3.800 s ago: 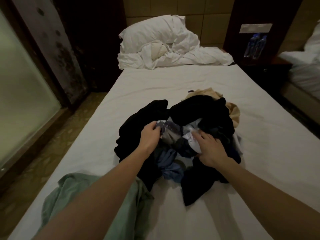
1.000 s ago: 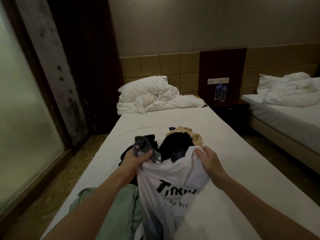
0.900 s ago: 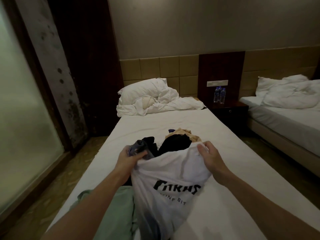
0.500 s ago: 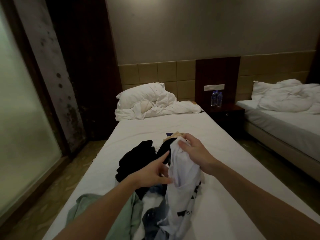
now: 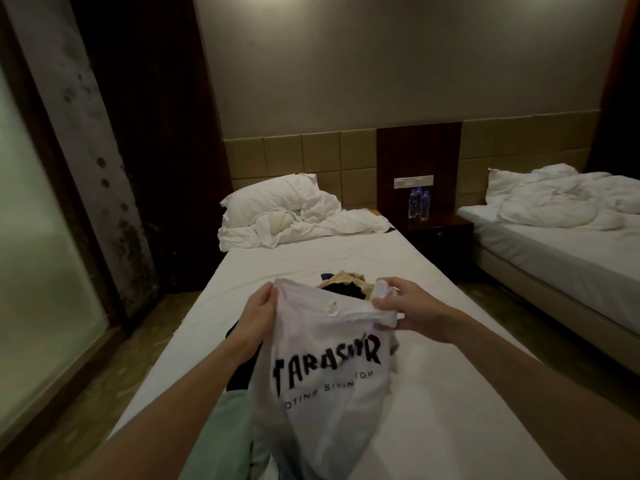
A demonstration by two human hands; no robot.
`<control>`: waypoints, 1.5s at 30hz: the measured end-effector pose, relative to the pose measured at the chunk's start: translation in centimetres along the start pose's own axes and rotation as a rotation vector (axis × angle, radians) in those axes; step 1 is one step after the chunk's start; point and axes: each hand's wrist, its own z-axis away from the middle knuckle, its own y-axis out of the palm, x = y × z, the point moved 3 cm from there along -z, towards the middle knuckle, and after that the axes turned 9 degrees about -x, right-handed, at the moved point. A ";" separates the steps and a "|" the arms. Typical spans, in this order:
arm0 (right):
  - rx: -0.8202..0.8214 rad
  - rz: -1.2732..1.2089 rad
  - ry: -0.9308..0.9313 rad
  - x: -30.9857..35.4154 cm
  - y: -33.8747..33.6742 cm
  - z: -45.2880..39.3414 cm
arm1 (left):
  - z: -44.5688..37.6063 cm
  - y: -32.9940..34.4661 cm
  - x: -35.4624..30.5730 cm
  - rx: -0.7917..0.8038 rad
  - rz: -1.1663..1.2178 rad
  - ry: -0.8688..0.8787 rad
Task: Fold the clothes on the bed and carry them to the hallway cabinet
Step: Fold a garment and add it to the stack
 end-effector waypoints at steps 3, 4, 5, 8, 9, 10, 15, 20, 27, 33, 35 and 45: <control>-0.139 0.602 -0.191 -0.1 -1.6 -0.6 | -0.9 -1.6 -1.4 0.039 -0.040 0.031; -0.199 0.777 -0.248 0.0 -2.0 -0.9 | -1.3 -2.2 -1.7 0.097 -0.093 0.056; -0.265 0.877 -0.292 0.4 -2.4 -1.0 | -1.6 -2.8 -2.1 0.164 -0.154 0.080; -0.422 0.795 -0.375 1.7 -3.3 -1.3 | -2.7 -4.6 -2.9 0.249 -0.331 0.157; -0.436 0.712 -0.393 2.0 -3.7 -1.4 | -3.0 -5.0 -3.3 0.221 -0.383 0.198; -0.425 0.638 -0.421 2.6 -4.0 -1.4 | -3.3 -5.4 -3.8 0.183 -0.412 0.246; -0.180 0.854 -0.516 3.8 -2.2 -0.6 | -2.7 -5.5 -7.2 0.026 -0.310 0.354; 0.008 1.063 -0.631 2.0 1.3 1.5 | -1.7 -4.7 -9.3 -0.122 -0.205 0.377; 0.017 1.010 -0.643 3.4 1.3 3.3 | -1.9 -6.7 -9.6 -0.304 -0.237 0.325; -0.333 0.740 -0.823 8.8 -1.3 3.5 | -1.2 -7.7 -11.6 -0.300 -0.208 0.363; -0.420 0.547 -0.798 10.7 -2.6 4.1 | -0.7 -7.9 -13.2 -0.303 -0.171 0.390; -0.683 0.148 -0.939 21.3 -7.2 12.6 | 3.9 -9.1 -25.6 -0.566 -0.144 0.620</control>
